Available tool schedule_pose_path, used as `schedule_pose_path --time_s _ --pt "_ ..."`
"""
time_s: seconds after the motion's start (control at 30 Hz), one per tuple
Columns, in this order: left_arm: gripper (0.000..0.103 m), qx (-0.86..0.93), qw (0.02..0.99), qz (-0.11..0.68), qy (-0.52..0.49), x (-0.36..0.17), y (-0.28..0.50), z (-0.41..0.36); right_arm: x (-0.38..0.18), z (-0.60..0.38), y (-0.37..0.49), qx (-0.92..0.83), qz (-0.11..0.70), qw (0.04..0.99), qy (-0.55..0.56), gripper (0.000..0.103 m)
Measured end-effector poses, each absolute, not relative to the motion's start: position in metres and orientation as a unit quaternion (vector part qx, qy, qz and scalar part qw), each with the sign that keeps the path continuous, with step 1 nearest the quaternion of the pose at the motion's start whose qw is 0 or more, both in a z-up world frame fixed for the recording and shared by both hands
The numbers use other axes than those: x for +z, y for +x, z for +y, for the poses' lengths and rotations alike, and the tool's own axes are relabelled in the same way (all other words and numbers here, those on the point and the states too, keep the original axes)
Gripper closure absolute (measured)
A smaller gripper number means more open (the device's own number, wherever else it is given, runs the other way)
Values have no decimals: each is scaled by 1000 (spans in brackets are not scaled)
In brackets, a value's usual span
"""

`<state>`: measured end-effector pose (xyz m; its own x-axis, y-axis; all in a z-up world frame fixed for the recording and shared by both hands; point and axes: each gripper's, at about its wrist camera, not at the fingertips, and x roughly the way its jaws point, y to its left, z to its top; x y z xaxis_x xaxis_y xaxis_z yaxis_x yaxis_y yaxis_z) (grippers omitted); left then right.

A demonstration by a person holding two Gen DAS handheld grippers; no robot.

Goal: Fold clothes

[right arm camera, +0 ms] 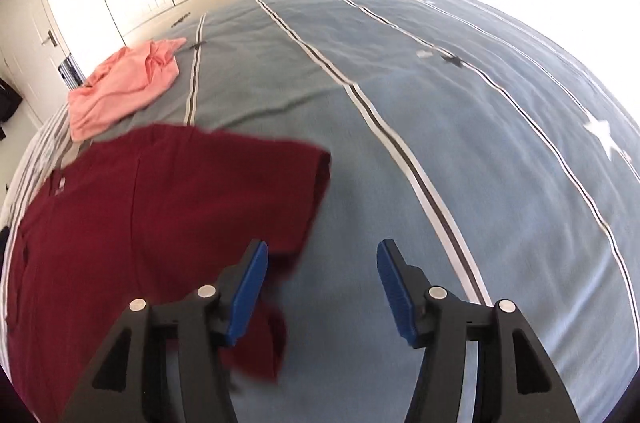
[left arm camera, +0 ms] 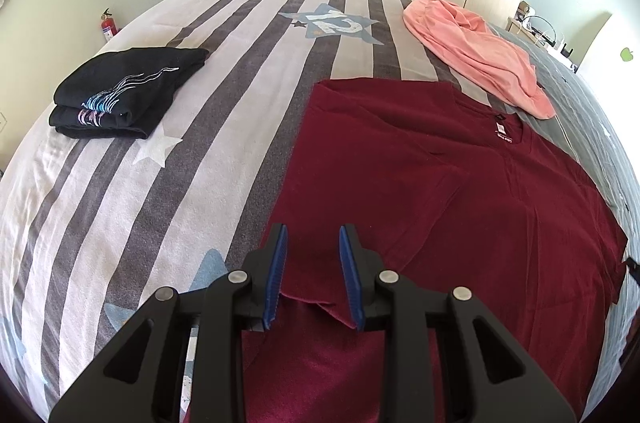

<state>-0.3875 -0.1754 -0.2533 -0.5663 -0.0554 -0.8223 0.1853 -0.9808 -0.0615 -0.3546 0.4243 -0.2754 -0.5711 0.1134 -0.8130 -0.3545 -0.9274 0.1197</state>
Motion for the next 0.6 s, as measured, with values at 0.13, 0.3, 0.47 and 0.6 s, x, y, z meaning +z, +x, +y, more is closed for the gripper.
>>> schedule_pose_path --time_s 0.13,0.3,0.47,0.6 --pt "79 -882 68 68 462 -255 -391 -175 -281 431 -400 878 122 128 -445 49" --pt "79 -881 73 78 462 -257 -394 -179 -291 434 -435 868 121 108 -469 99" --pt "78 -881 67 90 460 -255 -394 -189 -252 410 -436 888 111 82 -438 99" --pt "78 -883 61 97 456 -248 -393 -201 -209 358 -440 903 101 26 -417 99"
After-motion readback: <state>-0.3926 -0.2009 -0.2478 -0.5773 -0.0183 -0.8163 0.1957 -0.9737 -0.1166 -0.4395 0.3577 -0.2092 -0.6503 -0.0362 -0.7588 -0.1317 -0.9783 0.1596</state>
